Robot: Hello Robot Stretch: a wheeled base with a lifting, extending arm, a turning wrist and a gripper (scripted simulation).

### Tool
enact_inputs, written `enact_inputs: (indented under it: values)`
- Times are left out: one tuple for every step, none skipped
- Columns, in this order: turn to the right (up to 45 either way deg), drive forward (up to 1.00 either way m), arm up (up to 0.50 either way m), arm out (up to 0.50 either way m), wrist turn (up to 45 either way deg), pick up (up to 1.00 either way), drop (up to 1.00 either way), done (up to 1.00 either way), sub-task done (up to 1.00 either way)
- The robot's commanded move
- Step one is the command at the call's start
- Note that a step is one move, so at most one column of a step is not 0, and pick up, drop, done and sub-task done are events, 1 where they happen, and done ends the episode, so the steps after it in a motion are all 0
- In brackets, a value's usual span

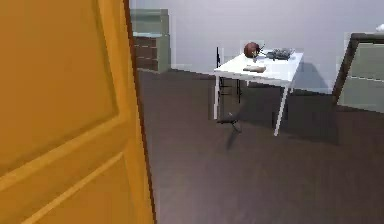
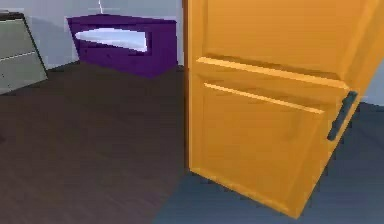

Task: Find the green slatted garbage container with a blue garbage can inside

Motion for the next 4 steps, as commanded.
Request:
enact_inputs:
  values:
    - [30.0, 0.0, 0.0, 0.0, 0.0, 0.0, 0.0, 0.0, 0.0]
    - [0.0, 0.9, 0.0, 0.0, 0.0, 0.0, 0.0, 0.0, 0.0]
    - [-42.0, 0.0, 0.0, 0.0, 0.0, 0.0, 0.0, 0.0, 0.0]
    - [-3.0, 0.0, 0.0, 0.0, 0.0, 0.0, 0.0, 0.0, 0.0]
